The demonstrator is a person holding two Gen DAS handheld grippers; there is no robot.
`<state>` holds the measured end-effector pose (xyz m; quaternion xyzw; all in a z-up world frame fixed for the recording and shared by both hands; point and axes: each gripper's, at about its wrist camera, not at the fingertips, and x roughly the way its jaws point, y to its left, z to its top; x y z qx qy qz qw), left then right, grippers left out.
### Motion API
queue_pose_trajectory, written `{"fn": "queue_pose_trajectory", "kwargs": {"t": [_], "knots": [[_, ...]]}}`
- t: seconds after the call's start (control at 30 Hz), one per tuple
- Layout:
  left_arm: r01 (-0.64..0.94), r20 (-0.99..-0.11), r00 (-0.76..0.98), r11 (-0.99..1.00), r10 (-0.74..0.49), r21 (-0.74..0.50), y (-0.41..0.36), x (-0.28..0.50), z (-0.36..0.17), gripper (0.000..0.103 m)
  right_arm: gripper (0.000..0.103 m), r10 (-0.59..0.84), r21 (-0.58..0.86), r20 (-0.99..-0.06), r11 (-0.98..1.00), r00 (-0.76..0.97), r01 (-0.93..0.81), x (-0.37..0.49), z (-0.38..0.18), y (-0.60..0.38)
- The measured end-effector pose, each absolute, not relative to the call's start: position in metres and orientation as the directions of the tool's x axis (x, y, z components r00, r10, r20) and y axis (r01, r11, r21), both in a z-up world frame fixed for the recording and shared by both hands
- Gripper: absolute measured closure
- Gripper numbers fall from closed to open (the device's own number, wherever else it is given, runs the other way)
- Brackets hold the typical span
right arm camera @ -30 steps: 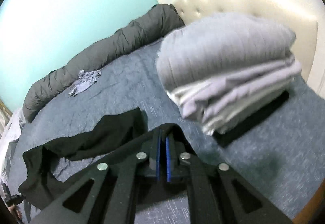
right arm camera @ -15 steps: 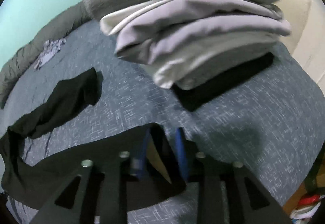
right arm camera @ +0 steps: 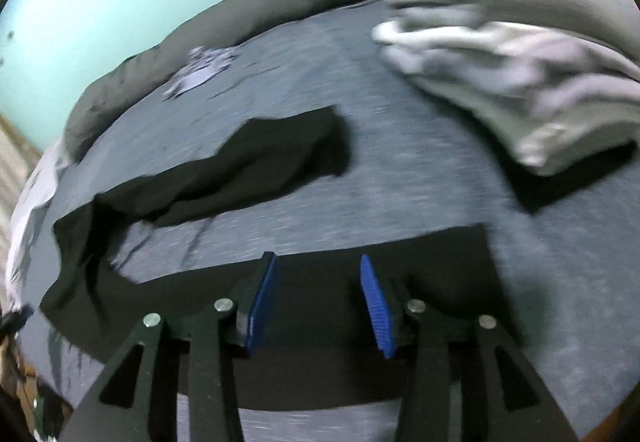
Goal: Fold clothes
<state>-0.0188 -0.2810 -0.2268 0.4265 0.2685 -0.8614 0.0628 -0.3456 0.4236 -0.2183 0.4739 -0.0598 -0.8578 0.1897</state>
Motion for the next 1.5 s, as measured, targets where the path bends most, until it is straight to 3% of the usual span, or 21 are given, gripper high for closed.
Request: {"fn": "queue_pose_trajectory", "kwargs": {"t": [0.23,0.53,0.63,0.87,1.0,1.3,1.37,1.4,1.47,1.5], "knots": [[0.278,-0.751,-0.643,-0.866,0.154,-0.415,-0.263,-0.060,-0.201,0.057,0.051,-0.427,0.297,-0.794,-0.893,-0.433,0.337,-0.364,-0.226,0.369],[0.271,-0.778,-0.614,-0.891,0.132,-0.365,-0.274,-0.119,-0.201,0.053,0.049,-0.380,0.306,-0.796,-0.924,-0.471,0.228,-0.431,-0.224,0.379],[0.286,-0.791,-0.600,-0.892,0.117,-0.350,-0.286,-0.141,-0.211,0.053,0.042,-0.341,0.277,-0.817,-0.939,-0.465,0.203,-0.466,-0.228,0.381],[0.335,-0.801,-0.595,-0.884,0.069,-0.325,-0.319,-0.188,-0.226,0.052,0.041,-0.233,0.183,-0.859,-0.971,-0.457,0.152,-0.534,-0.249,0.388],[0.375,-0.794,-0.607,-0.872,0.026,-0.315,-0.341,-0.208,-0.228,0.041,0.041,-0.224,0.185,-0.874,-0.974,-0.430,0.130,-0.556,-0.266,0.394],[0.422,-0.815,-0.579,-0.857,-0.003,-0.297,-0.375,-0.239,-0.244,0.039,0.042,-0.250,0.206,-0.883,-0.967,-0.398,0.149,-0.564,-0.289,0.397],[0.415,-0.821,-0.571,-0.856,0.017,-0.307,-0.374,-0.244,-0.252,0.039,0.053,-0.277,0.227,-0.872,-0.959,-0.404,0.168,-0.562,-0.288,0.396],[0.414,-0.821,-0.571,-0.856,0.021,-0.310,-0.374,-0.246,-0.255,0.039,0.067,-0.287,0.232,-0.868,-0.956,-0.405,0.181,-0.561,-0.287,0.395],[0.410,-0.817,-0.576,-0.854,0.030,-0.320,-0.374,-0.250,-0.260,0.039,0.077,-0.291,0.225,-0.867,-0.953,-0.404,0.202,-0.558,-0.286,0.390],[0.409,-0.815,-0.578,-0.852,0.035,-0.327,-0.373,-0.251,-0.262,0.039,0.086,-0.293,0.220,-0.866,-0.951,-0.406,0.216,-0.556,-0.285,0.387]]}}
